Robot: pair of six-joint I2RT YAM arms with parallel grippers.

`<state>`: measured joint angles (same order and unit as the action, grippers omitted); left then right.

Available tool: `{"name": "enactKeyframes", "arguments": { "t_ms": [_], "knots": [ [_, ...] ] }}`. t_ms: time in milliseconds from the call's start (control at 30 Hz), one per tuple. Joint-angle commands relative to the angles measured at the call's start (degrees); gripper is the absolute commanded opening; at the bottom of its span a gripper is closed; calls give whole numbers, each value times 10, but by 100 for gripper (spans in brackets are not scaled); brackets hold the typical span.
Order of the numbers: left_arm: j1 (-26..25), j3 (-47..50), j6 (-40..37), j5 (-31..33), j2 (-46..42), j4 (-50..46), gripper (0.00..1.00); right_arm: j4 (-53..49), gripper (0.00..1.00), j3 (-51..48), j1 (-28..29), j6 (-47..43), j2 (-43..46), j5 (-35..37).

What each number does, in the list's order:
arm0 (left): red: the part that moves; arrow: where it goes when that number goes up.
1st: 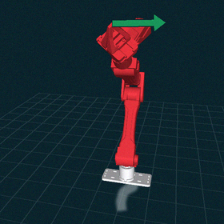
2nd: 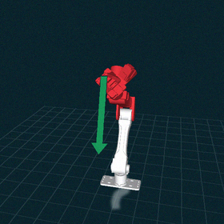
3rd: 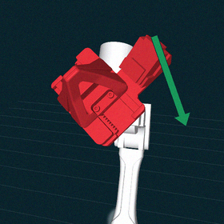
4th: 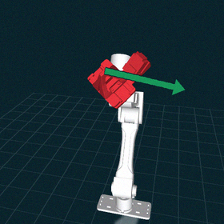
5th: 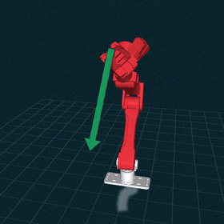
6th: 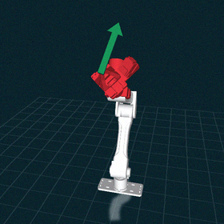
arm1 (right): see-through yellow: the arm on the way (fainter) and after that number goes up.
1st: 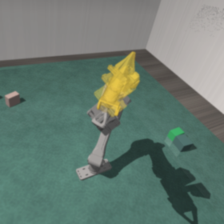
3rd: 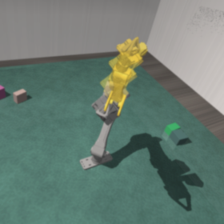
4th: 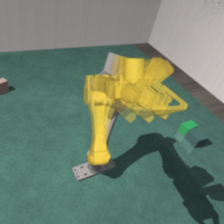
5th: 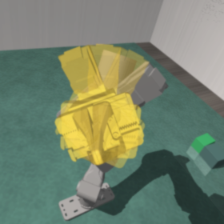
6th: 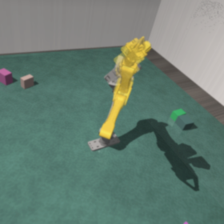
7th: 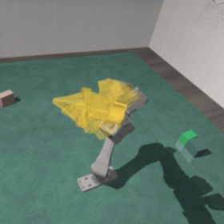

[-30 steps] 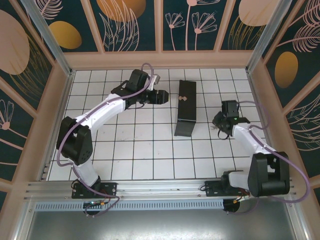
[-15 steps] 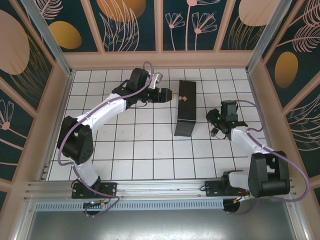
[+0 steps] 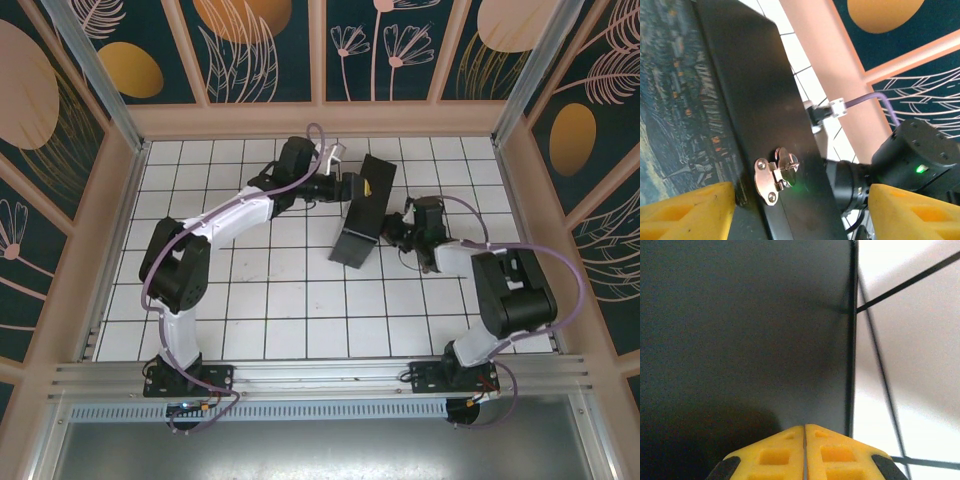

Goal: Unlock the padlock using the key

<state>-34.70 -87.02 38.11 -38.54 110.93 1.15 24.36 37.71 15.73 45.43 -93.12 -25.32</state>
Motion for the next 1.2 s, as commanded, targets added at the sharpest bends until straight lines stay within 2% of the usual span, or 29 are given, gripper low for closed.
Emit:
{"name": "enactKeyframes", "arguments": {
  "t_ms": [0,133,233,300,367,467,567,700,867,967,1167],
  "knots": [
    [-14,19,8,-37,-34,14,71,88,10,53,55,35,-64,-39],
    [-9,31,-26,29,-63,-62,71,121,12,115,98,69,-133,-32],
    [24,80,-19,56,-89,-63,71,100,17,116,100,92,-134,-18],
    [46,101,-39,79,-98,-73,71,34,23,108,97,86,-112,-6],
    [57,97,-76,92,-94,-99,71,-73,27,97,97,66,-75,34],
    [60,85,-91,102,-79,-113,71,-175,32,67,96,50,-17,88],
    [60,89,-72,90,-67,-82,71,-238,34,47,90,26,18,114],
    [58,83,-71,94,-62,-75,69,-302,34,61,77,-15,1,125],
    [57,67,-108,147,-92,-132,70,-350,34,50,55,-34,27,158],
    [57,56,-123,187,-95,-162,70,-440,35,76,45,-72,45,205],
    [58,42,-122,207,-86,-164,71,-541,37,117,33,-117,50,288]
  ]
}}
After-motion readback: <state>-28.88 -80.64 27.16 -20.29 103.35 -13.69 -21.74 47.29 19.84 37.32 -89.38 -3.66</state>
